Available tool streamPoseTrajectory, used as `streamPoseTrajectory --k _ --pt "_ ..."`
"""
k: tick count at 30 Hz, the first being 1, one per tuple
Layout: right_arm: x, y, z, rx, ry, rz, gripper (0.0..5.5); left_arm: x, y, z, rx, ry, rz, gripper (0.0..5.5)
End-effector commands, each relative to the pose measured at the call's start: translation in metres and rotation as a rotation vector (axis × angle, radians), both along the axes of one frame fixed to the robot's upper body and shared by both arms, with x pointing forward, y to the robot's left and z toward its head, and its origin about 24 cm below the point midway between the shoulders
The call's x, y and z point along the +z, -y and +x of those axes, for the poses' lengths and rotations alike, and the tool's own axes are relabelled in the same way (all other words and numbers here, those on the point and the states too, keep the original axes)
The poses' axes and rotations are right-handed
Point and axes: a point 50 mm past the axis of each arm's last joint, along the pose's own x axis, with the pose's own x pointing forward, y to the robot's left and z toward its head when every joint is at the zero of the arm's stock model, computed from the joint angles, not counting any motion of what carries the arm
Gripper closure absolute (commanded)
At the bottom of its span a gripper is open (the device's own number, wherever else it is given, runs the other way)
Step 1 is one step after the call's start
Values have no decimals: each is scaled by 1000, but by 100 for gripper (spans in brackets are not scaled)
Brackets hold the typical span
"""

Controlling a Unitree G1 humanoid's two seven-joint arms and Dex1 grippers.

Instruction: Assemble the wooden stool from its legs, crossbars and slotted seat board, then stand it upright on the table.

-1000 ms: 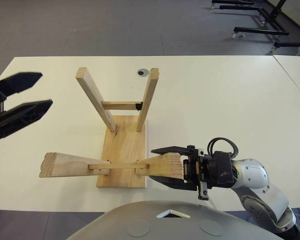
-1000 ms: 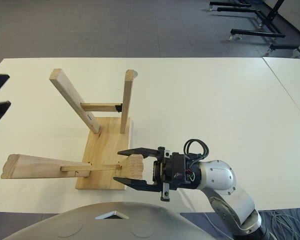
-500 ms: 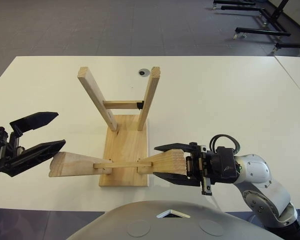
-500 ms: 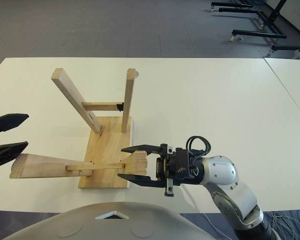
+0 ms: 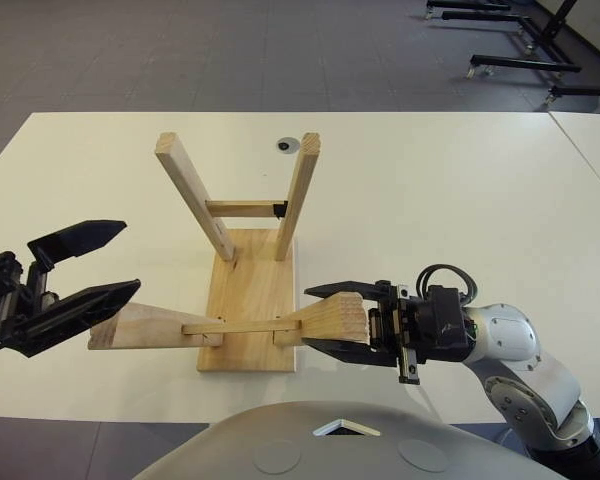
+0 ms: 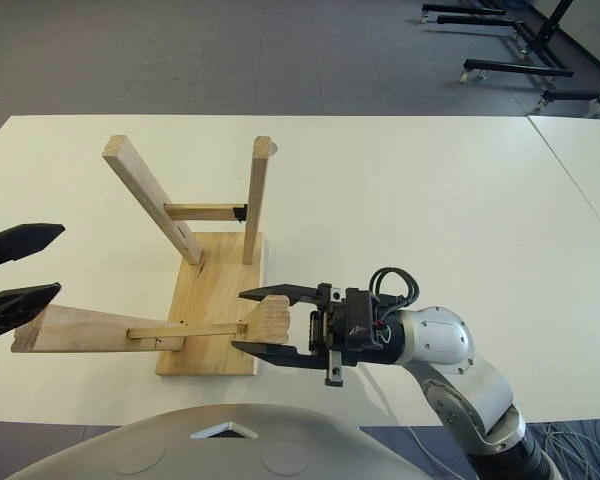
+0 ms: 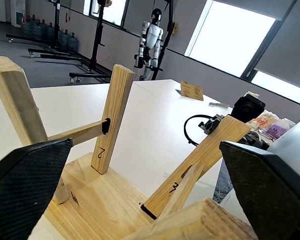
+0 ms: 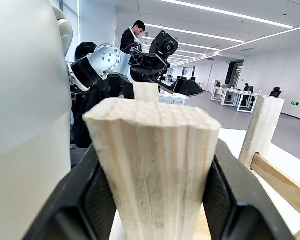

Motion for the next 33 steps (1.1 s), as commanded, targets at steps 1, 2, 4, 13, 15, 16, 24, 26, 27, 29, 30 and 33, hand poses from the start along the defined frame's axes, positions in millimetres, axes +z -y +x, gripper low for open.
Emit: streamPoseTrajectory --k 1,2,4,13,15,16,24,26,27,29,30,33 --pt "-3 0 4 -11 -16 -40 346 -11 6 0 0 -39 22 10" --pt "-3 0 4 -8 -15 -39 346 -13 7 1 1 -41 23 10" --pt "-3 0 4 0 -16 -41 346 -17 9 1 7 -44 24 10" --pt "-7 5 2 30 -20 -54 346 -24 14 4 35 -25 13 10" --pt "-7 6 2 30 -20 -54 346 -25 14 4 34 -30 16 10" --pt "-7 6 2 28 -19 -52 346 -26 14 4 34 -32 18 10" --pt "-8 3 6 22 -20 -29 346 -28 19 8 3 -26 27 10" --pt "-9 1 5 32 -27 -26 346 -29 22 9 -5 -22 25 10" --pt "-10 0 4 37 -29 -28 346 -30 23 10 -8 -20 23 10" --pt "-10 -1 4 46 -28 -34 346 -30 24 11 -8 -14 20 10" --pt "-11 -1 5 50 -26 -37 346 -30 24 12 -7 -11 19 10" --pt "-13 1 5 50 -27 -46 346 -30 24 14 -5 -5 19 10"
